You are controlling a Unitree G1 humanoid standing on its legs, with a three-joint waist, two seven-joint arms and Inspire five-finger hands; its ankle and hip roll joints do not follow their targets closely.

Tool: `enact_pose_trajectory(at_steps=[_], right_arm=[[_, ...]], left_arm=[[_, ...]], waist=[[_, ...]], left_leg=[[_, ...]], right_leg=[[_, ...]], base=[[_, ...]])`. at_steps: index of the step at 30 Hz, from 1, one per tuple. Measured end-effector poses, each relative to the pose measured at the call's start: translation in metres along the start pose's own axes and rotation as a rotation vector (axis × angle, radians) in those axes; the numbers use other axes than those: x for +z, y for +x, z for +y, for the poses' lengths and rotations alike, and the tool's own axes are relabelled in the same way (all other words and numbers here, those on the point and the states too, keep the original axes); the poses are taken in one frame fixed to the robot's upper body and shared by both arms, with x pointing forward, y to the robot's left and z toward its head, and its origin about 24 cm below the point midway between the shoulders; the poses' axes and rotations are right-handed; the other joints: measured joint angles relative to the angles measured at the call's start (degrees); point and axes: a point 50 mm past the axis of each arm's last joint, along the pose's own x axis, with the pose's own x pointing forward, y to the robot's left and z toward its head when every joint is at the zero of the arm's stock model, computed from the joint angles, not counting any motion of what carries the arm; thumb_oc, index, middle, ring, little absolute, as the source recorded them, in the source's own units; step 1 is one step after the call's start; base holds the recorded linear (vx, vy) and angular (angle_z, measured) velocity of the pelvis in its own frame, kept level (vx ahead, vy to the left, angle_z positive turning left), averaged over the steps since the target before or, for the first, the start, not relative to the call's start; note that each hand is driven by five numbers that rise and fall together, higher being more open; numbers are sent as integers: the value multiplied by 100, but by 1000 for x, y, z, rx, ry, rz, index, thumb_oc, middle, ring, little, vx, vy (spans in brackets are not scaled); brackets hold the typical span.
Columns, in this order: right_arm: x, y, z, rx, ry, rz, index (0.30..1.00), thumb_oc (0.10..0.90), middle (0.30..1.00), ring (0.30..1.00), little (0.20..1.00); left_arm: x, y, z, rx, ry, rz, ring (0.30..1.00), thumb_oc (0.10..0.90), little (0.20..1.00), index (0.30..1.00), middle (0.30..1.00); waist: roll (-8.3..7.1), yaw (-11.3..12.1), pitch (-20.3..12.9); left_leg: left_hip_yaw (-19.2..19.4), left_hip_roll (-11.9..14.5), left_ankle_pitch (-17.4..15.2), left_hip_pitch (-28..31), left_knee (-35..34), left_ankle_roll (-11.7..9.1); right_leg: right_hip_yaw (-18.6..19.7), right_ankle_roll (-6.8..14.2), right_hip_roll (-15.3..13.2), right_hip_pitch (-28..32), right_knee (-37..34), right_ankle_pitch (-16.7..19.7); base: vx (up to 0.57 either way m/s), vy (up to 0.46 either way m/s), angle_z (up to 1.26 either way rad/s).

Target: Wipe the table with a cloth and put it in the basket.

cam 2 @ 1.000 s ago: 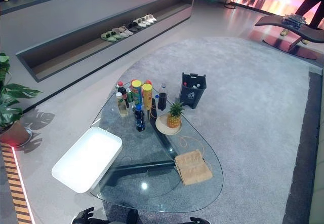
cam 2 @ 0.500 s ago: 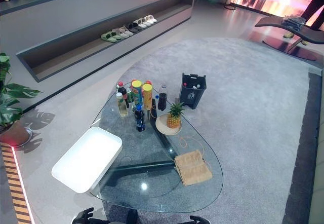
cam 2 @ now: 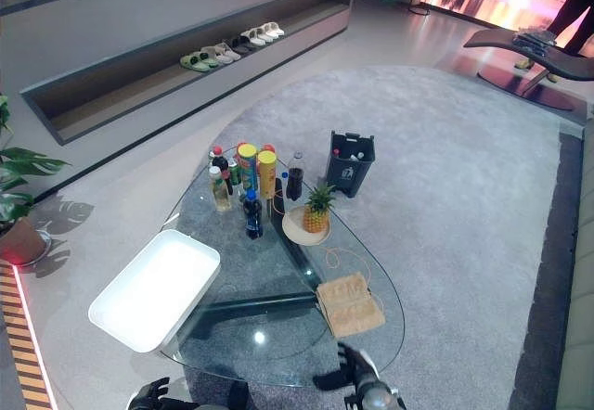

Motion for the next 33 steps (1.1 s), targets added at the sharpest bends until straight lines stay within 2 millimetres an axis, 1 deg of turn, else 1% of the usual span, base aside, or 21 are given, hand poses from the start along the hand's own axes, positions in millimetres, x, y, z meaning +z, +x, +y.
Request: enact_pose_trajectory(at_steps=[2,5,8,11,14,17,18,19,21,22,23,24,28,33], right_arm=[[16,1,-6,-40,-17,-66,900,800,900,900,900],[42,-5,-20,-171,-76,-197,900,800,900,900,900],[48,-6,-28,-284,-120,-232,900,800,900,900,900],[56,-5,-38,-377,-142,-264,900,800,900,900,900],[77,-4,-54,-492,-188,-333,900,800,900,900,900],[103,-2,-63,-585,-189,-404,900,800,900,900,900],[112,-1,-65,-611,-187,-424,900,800,900,900,900],[118,0,-67,-625,-187,-433,900,800,900,900,900],[141,2,-73,-685,-184,-472,900,800,900,900,900],[154,3,-76,-723,-188,-489,900,800,900,900,900],[163,4,-79,-749,-190,-495,900,800,900,900,900],[167,5,-81,-764,-193,-491,900,800,900,900,900],[179,9,-85,-819,-210,-480,900,800,900,900,900],[198,8,-92,-860,-143,-496,900,800,900,900,900]], left_arm=[[0,0,1,2,-1,-2,900,800,900,900,900],[4,-1,0,-3,-16,-24,900,800,900,900,900],[6,0,1,-1,-19,-33,900,800,900,900,900],[17,2,0,-1,-23,-61,900,800,900,900,900],[44,5,-3,-12,-28,-133,900,800,900,900,900],[68,6,-5,-9,-37,-207,900,800,900,900,900],[78,6,-6,-12,-32,-232,900,800,900,900,900],[83,6,-7,-13,-29,-245,900,800,900,900,900],[101,6,-7,-16,-25,-298,900,800,900,900,900],[113,5,-9,-25,-20,-340,900,800,900,900,900],[122,4,-9,-28,-26,-364,900,800,900,900,900],[128,3,-11,-32,-26,-380,900,800,900,900,900],[144,0,-14,-47,-16,-432,900,800,900,900,900],[153,-2,-15,-52,-46,-468,900,800,900,900,900]], waist=[[-1,-37,45],[51,-79,241],[59,-115,294],[116,-140,506],[266,-147,894],[348,-141,1287],[369,-141,1395],[384,-137,1460],[446,-119,1693],[483,-131,1814],[520,-110,1918],[549,-77,1983],[583,16,2134],[584,7,2176]], left_leg=[[12,-8,-8,0,3,11],[54,-23,-23,-8,22,32],[69,-27,8,-120,29,17],[73,-32,45,-227,55,34],[74,-32,55,-592,334,33],[75,-14,55,-861,547,32],[73,-3,63,-975,605,20],[72,1,68,-1032,635,12],[74,18,132,-1247,672,-76],[73,26,147,-1425,746,-100],[73,31,178,-1506,740,-145],[73,32,199,-1573,735,-165],[70,-34,289,-1836,772,-115],[71,-123,335,-2224,836,-131]], right_leg=[[5,9,-9,-3,0,5],[24,32,-35,-26,0,19],[28,40,-41,-140,17,24],[25,53,-44,-258,61,32],[14,65,-49,-594,240,39],[12,65,-40,-856,440,38],[11,65,-34,-975,502,38],[10,65,-31,-1033,538,38],[11,65,-32,-1333,756,24],[14,65,-39,-1550,919,0],[11,65,-45,-1673,999,0],[12,67,-50,-1771,1069,-4],[14,78,-138,-2262,1620,-197],[27,83,-290,-2868,2163,-358]], base=[[0,0,0],[-9,23,-5],[-83,14,-2],[-143,6,1],[-117,7,2],[-129,14,1],[-119,28,-1],[-110,36,-1],[-100,53,-2],[-93,63,-1],[-65,49,0],[-74,43,-1],[-47,35,4],[12,42,3]])
